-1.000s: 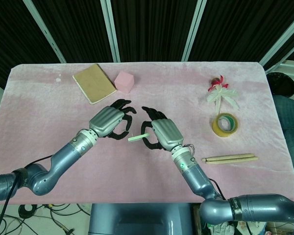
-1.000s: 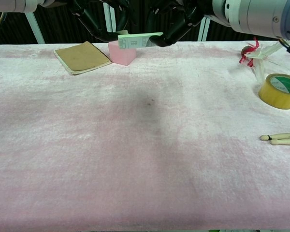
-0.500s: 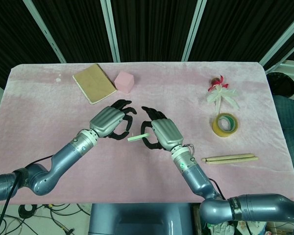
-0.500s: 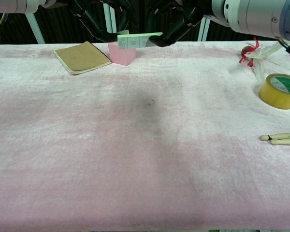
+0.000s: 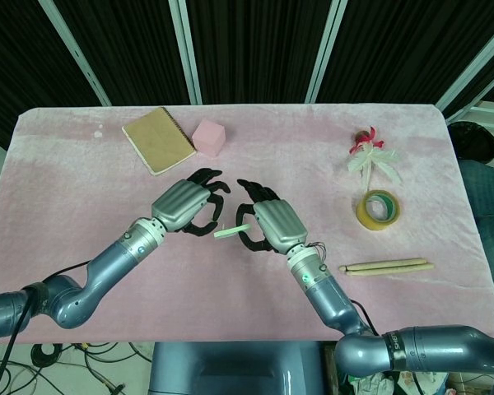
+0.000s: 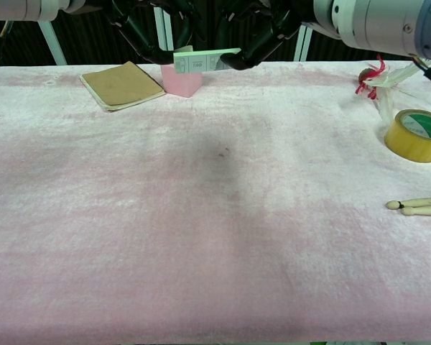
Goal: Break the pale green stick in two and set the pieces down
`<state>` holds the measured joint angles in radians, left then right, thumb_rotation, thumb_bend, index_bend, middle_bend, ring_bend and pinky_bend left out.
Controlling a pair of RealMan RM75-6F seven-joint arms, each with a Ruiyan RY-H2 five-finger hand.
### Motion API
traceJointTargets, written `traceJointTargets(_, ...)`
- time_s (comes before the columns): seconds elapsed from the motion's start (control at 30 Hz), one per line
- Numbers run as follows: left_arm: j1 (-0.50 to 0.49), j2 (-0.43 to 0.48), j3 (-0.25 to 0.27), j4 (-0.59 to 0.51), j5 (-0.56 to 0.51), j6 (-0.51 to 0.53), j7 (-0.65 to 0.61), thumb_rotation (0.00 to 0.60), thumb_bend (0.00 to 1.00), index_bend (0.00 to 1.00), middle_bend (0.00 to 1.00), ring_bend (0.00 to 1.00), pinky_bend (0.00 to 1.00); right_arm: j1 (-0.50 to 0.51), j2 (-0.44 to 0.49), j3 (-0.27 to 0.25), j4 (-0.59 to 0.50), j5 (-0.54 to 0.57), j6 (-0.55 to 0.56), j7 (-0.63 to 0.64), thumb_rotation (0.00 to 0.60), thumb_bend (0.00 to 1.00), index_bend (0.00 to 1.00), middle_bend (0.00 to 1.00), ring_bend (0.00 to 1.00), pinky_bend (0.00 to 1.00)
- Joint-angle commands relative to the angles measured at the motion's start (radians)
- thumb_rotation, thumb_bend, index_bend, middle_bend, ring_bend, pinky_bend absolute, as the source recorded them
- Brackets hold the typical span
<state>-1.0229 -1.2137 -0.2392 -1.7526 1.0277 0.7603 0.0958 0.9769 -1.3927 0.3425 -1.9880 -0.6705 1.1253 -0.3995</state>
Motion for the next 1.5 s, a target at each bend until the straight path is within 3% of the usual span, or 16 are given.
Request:
traceJointTargets(0.03,-0.001,0.0,-0.002,-0.002,0.0,-0.001,-0.002,0.6,0.49,0.65,0.23,0.0,0.0,0.0,0.001,0.001,0.0,0.001,0.0,0.001,0.6,0.45,0.79,0.0,0.0,0.08)
traceJointTargets(0.97,0.052,0.107,0.032,-0.014,0.045,-0.014,-0.04,0.6,0.53,0.67,0.23,0.0,0.0,-0.072,0.107,-0.051,0.012,-0.047,-0.042,0.057,0.6,0.47,0.79,0.0,0.0,0.08)
traceJointTargets(1.27,0.123,0.189,0.049,-0.022,0.107,0.022,-0.102,0.6,0.52,0.62,0.22,0.0,0.0,-0.127,0.166,-0.096,0.042,-0.075,-0.066,0.095,0.6,0.47,0.79,0.0,0.0,0.08)
traceJointTargets(1.5,0.19,0.184,0.11,0.015,0.186,0.038,-0.153,0.6,0.51,0.57,0.19,0.0,0.0,-0.16,0.124,-0.155,0.101,-0.108,-0.055,0.09,0.6,0.47,0.79,0.0,0.0,0.08)
